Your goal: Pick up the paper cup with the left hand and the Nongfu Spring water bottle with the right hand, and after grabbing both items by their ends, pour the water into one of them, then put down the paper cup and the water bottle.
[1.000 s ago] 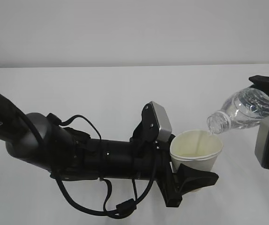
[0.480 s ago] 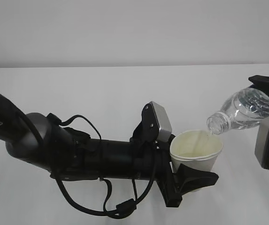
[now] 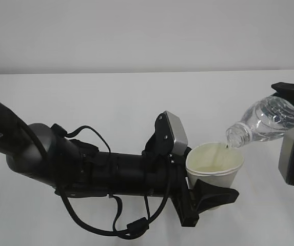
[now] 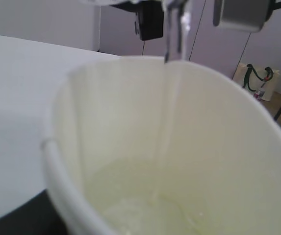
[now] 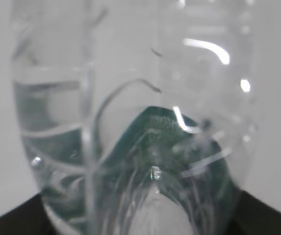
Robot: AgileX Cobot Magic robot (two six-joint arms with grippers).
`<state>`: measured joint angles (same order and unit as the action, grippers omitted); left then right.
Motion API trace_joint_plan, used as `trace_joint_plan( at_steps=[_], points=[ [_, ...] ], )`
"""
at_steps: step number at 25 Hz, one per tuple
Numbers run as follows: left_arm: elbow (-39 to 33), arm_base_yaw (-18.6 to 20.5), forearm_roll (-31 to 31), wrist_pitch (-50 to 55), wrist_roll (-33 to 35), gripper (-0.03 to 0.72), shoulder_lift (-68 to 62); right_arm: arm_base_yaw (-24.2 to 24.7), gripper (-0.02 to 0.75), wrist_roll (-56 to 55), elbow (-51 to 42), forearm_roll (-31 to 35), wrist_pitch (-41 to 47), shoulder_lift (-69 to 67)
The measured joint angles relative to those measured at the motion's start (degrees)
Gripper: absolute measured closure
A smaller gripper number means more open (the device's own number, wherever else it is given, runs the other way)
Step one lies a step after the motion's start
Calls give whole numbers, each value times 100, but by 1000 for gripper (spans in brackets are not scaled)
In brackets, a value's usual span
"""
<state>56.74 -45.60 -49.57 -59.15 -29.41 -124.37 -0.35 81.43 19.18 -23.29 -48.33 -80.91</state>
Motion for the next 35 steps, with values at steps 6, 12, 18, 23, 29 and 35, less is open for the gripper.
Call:
trace_joint_plan(
  at_steps=[6,12,18,23,29,35],
  points=[
    [0,0,-22,0,0,247,0,0,311,0,0,0,0,0],
    [0,0,-24,0,0,247,0,0,311,0,0,-13,-10,0],
    [0,0,-34,0,0,247,0,0,311,9,0,-13,-10,0],
    [0,0,-34,0,0,247,0,0,311,9,0,-13,-10,0],
    [0,0,-34,0,0,247,0,0,311,9,0,-13,-10,0],
    [0,0,-34,0,0,247,0,0,311,9,0,-13,-10,0]
  ],
)
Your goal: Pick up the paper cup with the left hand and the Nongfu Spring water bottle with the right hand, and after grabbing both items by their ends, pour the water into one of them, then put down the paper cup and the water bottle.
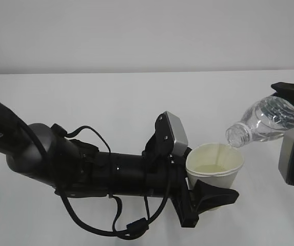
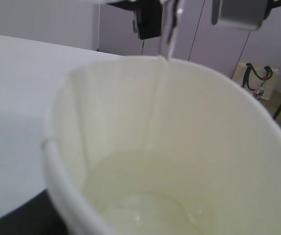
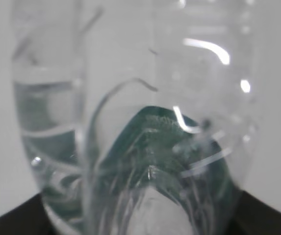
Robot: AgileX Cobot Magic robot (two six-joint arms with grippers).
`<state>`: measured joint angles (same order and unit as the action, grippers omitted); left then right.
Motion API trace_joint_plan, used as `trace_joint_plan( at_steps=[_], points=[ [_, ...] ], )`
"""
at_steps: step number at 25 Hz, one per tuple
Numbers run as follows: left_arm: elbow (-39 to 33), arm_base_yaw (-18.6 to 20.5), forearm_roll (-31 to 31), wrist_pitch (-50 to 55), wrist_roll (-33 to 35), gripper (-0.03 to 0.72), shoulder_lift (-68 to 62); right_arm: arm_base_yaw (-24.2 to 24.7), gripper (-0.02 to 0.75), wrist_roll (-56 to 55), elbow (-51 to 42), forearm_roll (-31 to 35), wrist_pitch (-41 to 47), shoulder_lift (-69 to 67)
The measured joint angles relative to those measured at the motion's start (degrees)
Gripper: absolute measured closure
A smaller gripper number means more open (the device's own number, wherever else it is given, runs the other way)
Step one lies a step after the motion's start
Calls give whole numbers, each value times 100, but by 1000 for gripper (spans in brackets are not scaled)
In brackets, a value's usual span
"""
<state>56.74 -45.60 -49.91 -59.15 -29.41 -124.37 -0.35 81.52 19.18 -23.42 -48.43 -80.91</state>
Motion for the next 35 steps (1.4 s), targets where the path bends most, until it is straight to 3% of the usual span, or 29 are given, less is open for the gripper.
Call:
trace_joint_plan(
  at_steps=[35],
  points=[
    [0,0,0,0,0,249,0,0,311,81,0,-44,-10,0]
  ],
)
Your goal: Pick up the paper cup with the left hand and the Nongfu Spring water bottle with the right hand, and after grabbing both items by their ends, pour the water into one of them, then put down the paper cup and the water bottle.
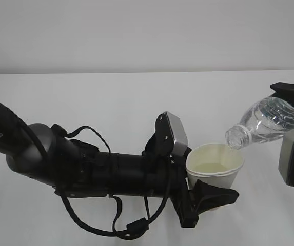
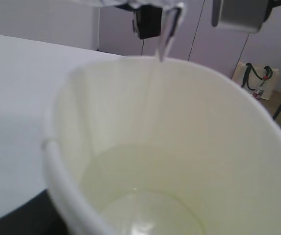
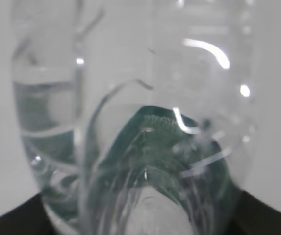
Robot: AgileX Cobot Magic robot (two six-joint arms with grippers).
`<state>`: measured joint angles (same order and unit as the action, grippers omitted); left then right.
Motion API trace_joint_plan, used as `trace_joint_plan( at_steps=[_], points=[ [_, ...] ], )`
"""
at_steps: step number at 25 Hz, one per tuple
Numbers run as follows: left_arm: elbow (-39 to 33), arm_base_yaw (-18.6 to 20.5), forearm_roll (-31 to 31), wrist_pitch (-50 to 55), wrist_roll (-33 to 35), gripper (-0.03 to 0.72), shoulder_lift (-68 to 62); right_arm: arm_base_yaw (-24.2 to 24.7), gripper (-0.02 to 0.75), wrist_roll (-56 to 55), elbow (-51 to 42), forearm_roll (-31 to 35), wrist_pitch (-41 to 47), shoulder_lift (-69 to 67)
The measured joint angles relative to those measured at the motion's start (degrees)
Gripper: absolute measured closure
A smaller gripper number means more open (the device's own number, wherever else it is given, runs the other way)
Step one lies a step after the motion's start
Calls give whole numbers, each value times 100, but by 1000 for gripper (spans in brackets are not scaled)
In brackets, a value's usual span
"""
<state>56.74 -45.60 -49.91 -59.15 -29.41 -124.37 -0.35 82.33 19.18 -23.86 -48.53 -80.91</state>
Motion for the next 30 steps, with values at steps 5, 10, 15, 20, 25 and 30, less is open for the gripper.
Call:
trace_joint_plan(
  at_steps=[5,10,15,20,25,30],
  points=[
    [0,0,0,0,0,249,0,0,311,12,0,0,0,0],
    [0,0,0,0,0,249,0,0,311,23,0,0,0,0],
    [0,0,-2,0,0,249,0,0,311,23,3,0,0,0],
    [0,0,-2,0,0,249,0,0,311,23,13,10,0,0],
    [0,0,-2,0,0,249,0,0,311,35,13,10,0,0],
    [0,0,-2,0,0,249,0,0,311,42,13,10,0,0]
  ],
)
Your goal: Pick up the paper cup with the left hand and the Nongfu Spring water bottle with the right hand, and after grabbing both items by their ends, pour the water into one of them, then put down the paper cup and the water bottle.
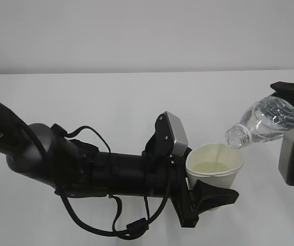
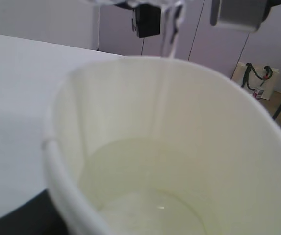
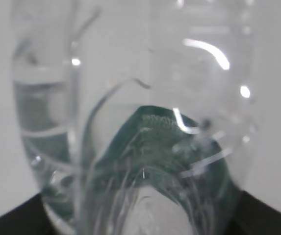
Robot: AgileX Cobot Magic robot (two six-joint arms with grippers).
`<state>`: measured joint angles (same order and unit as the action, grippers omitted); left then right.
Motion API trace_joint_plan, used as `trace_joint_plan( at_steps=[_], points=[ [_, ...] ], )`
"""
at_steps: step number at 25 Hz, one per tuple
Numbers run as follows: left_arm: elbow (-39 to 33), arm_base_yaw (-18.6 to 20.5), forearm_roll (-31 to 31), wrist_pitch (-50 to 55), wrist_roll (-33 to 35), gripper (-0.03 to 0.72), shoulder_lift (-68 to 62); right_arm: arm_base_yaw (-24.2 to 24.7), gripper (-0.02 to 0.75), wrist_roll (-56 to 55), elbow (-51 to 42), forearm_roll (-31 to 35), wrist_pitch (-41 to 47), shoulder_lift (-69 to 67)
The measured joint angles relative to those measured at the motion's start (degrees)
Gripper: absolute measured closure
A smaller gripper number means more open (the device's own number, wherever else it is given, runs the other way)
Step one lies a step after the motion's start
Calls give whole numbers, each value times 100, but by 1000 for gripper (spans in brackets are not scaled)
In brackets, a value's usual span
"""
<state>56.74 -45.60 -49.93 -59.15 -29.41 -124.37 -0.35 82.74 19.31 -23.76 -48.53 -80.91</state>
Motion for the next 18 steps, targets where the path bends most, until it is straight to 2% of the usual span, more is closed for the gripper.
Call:
trace_joint_plan(
  at_steps=[18],
  points=[
    [0,0,0,0,0,249,0,0,311,0,12,0,0,0]
  ],
)
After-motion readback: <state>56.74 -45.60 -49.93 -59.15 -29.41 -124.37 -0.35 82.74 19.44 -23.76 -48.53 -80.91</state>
